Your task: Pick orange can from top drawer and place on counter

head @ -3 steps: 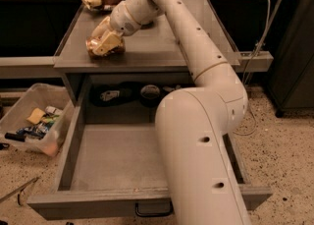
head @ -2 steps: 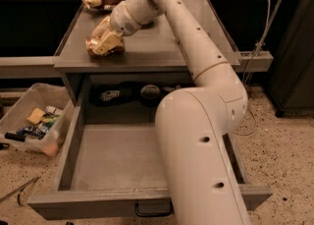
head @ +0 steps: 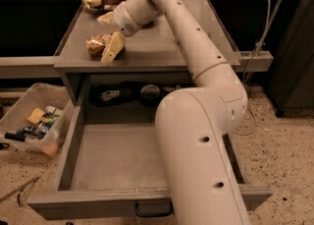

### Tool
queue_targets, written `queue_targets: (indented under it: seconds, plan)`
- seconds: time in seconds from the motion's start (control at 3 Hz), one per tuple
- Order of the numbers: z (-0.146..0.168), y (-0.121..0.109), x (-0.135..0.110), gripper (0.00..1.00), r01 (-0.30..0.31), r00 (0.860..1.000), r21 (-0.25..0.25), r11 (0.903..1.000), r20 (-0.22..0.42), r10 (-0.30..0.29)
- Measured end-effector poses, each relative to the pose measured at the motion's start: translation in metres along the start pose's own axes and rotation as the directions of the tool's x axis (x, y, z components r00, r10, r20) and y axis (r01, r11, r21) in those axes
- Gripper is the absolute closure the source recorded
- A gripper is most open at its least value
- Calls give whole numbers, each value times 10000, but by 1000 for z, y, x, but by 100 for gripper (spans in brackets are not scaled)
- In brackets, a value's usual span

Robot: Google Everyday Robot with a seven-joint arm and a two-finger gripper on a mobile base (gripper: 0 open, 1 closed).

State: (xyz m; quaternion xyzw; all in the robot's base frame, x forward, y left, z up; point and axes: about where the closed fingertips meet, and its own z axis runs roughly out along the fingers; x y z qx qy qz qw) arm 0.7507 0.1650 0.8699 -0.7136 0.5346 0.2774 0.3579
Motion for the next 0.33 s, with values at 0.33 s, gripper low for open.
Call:
queue_targets:
  seconds: [0.33]
  plan:
    - [0, 0, 0, 0, 0, 10000, 0, 10000, 0, 0]
